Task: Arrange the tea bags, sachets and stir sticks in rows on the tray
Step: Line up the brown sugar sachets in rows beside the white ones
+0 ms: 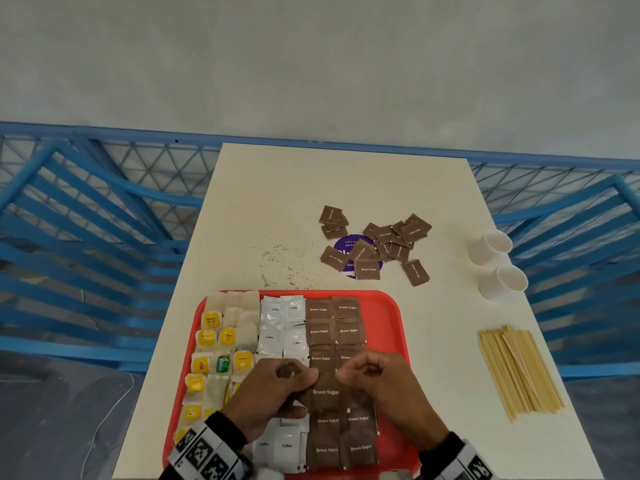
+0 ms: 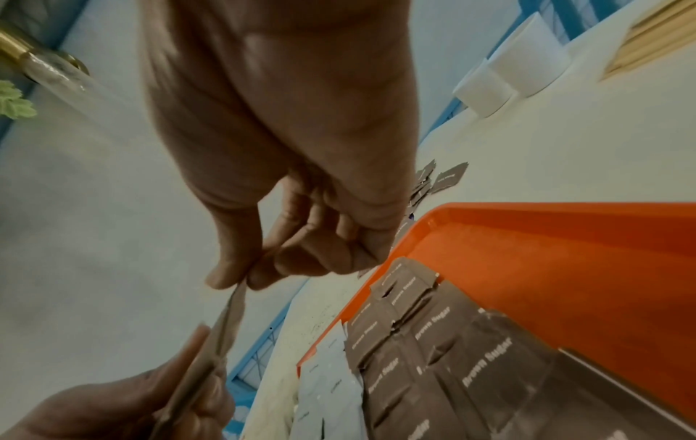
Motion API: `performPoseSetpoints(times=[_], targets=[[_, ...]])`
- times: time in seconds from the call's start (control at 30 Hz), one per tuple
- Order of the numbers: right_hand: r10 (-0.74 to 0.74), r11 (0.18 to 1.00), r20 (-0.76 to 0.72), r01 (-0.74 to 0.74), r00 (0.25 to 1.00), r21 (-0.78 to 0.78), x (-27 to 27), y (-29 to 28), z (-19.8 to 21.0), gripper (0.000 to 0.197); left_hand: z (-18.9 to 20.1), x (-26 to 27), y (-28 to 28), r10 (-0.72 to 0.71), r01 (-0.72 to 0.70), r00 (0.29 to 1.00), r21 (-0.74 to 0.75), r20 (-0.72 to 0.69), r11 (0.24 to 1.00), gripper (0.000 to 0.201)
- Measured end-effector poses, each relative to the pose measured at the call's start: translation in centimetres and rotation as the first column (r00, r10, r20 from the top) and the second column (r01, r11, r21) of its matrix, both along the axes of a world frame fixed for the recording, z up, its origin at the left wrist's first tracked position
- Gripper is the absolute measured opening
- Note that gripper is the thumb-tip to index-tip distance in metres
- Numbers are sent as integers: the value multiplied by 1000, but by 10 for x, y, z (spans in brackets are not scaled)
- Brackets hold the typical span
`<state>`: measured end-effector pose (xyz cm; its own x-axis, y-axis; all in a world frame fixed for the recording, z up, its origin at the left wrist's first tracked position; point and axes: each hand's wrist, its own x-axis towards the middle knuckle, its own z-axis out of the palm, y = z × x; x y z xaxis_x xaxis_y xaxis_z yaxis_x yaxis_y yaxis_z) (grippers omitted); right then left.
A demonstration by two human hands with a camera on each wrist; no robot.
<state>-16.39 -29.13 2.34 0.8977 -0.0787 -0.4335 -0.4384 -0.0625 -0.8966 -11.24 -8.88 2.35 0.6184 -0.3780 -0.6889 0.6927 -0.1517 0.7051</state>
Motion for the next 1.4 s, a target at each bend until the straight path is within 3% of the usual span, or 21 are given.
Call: performPoseSetpoints(times=[0.07,0.2,0.43,0.7,0.83,0.93,1.07,1.17,1.27,1.33,1.4], targets=[[-9,1000,-36,10,999,17,-1,0,-5,14,-5,-3,1,23,-23,999,10,-22,1000,14],[124,992,-127,-124,984,13,0,6,-11,11,-13,-2,2,63,-61,997,40,-49,997,15],[-76,987,-155,52,985,-151,41,3,-46,4,-22,7,30,143,-142,990,121,2,982,21],[-115,884,-156,29,981,-467,55,15,-79,16,-22,4,46,149,-143,982,63,-116,988,37],[-155,857,-86,90,984,-507,53,21,-71,24,-16,6,43,192,-192,961,19,-201,981,53],[-121,861,-37,86,992,-501,51,23,-54,25,-8,9,39,256,-307,919,-138,-300,942,51],[63,921,39,-43,997,-386,38,33,-4,20,1,12,27,278,-370,903,-266,-326,890,47],[212,930,0,-202,977,-307,29,42,22,24,11,12,11,225,-328,924,-341,-308,881,47],[147,976,85,-130,985,-176,21,42,27,10,21,10,-6,121,-199,967,-368,-224,908,44],[25,997,97,-18,995,-70,15,34,28,4,22,7,-14,45,-42,999,-254,9,966,34],[-69,997,42,67,997,31,8,24,27,7,21,3,-18,-23,39,956,-48,294,998,19]])
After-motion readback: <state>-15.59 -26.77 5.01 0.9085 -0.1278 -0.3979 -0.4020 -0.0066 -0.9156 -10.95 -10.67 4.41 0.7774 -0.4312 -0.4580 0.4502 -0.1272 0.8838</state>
